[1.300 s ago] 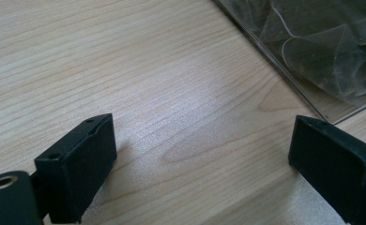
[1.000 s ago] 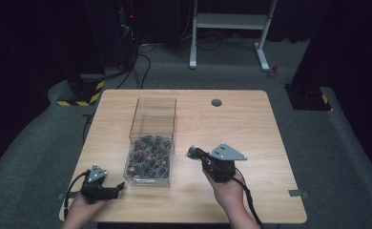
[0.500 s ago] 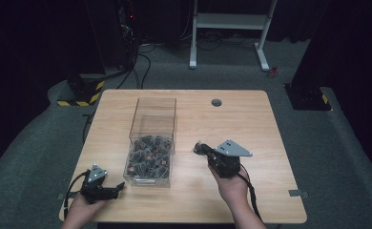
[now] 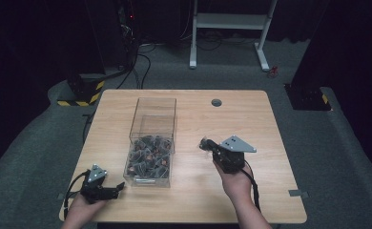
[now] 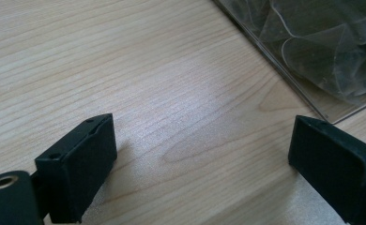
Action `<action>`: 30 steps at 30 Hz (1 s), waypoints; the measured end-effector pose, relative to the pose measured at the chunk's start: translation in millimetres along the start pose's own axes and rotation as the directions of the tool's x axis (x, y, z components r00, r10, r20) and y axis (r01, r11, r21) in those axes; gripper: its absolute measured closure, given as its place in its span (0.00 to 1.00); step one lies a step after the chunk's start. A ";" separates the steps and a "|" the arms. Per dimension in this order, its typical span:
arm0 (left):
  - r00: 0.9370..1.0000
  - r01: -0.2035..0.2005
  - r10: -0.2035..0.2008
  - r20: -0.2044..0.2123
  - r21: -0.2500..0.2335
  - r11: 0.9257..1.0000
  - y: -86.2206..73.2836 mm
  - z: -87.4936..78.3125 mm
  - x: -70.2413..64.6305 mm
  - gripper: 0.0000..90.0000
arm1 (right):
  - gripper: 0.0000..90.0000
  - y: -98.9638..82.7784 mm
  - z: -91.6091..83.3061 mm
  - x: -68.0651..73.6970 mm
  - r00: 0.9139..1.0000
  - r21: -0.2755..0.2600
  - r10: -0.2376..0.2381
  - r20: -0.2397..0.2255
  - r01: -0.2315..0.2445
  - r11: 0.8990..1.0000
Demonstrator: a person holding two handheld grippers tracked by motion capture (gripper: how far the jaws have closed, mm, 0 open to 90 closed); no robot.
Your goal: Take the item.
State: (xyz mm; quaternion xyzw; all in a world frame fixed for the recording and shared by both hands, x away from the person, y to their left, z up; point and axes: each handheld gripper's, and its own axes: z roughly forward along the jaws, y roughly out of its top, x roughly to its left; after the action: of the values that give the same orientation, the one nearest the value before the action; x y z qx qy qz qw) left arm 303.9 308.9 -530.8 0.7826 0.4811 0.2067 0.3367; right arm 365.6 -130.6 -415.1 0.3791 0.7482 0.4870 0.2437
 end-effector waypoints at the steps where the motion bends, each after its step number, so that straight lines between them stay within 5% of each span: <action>1: 1.000 0.000 0.000 0.000 0.000 1.000 0.0 0.0 0.0 0.09 | 1.00 0.1 0.2 -1.0 1.000 -0.001 -0.001 0.003 0.001 1.000; 30: 1.000 0.000 0.000 0.000 0.000 1.000 0.0 0.0 0.0 0.09 | 1.00 2.6 9.6 -26.9 0.996 0.030 0.004 0.090 -0.007 1.000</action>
State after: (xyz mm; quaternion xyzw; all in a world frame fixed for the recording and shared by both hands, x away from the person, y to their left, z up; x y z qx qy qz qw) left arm 303.9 308.9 -530.8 0.7826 0.4810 0.2067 0.3368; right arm 389.4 -146.4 -416.8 0.4063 0.7426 0.4588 0.2699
